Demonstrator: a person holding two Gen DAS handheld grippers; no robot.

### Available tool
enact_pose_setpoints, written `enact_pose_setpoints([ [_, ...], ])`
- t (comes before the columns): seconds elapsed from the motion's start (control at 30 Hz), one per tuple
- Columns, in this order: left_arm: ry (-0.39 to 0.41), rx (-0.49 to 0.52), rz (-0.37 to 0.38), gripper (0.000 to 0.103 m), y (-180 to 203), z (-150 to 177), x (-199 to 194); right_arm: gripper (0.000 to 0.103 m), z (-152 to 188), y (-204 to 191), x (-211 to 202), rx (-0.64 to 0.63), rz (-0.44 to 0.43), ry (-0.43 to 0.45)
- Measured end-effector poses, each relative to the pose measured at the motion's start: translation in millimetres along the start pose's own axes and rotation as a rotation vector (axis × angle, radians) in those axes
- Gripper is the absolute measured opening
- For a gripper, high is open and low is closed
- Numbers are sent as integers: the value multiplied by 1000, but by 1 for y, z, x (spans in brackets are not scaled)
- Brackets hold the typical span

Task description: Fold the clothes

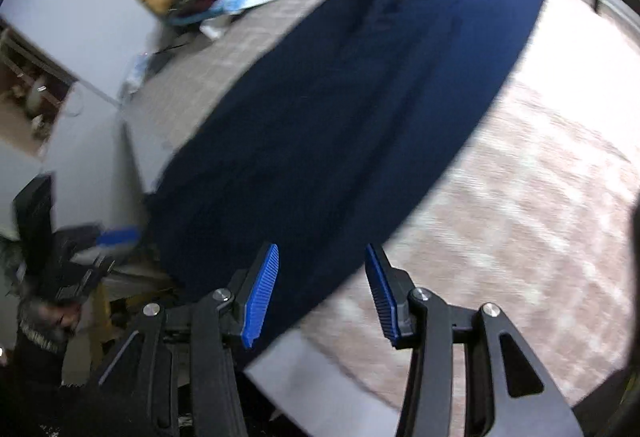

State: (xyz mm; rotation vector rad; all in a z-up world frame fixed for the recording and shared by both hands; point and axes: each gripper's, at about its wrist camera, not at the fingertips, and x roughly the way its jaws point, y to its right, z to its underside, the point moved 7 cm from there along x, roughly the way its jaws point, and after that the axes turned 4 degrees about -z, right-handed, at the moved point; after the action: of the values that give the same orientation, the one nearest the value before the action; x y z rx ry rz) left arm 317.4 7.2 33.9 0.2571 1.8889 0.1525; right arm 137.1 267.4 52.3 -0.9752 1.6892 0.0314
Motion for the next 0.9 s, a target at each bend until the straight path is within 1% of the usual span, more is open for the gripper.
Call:
enact_pose_setpoints([
  [0.03,4,-13,10,38,-5,-1,-1,45,-9,-2,-3,-18,17,18],
  [0.1,4,-7,20,38,-5,3,-3,45,-29,-1,-12,-33,63,59],
  [0.17,0,3,34,38,-2,9,-4,45,-45,9,-27,30,43,91],
  [0.3,-22,8,140,38,26,23,5,45,-54,35,-45,121,59,131],
  [0.33,-31,15,156,38,34,25,10,45,-54,40,-49,126,70,140],
  [0.4,-48,23,189,38,53,31,20,45,-51,39,-43,69,85,98],
  [0.47,-65,5,226,38,70,38,30,45,-48,36,-35,-1,96,39],
  [0.5,-68,-6,231,38,74,39,34,45,-46,30,-29,-53,100,6],
  [0.57,-58,-16,209,38,81,38,36,45,-39,11,-15,-196,116,-64],
  [0.6,-52,-20,198,38,84,38,36,45,-38,3,-11,-271,140,-84],
  [0.67,-41,-30,176,38,90,37,38,45,-49,-1,-9,-390,202,-68],
  [0.7,-36,-34,166,38,93,36,38,45,-61,2,-10,-436,217,-43],
  [0.77,-25,-44,144,38,99,36,39,45,-88,14,-11,-490,240,-14],
  [0.8,-16,-46,124,38,100,34,39,45,-101,20,-8,-507,248,-19],
  [0.83,-4,-52,98,38,98,31,37,45,-113,27,-4,-520,254,-37],
  [0.9,21,-74,56,38,91,27,32,45,-130,32,10,-514,210,-94],
])
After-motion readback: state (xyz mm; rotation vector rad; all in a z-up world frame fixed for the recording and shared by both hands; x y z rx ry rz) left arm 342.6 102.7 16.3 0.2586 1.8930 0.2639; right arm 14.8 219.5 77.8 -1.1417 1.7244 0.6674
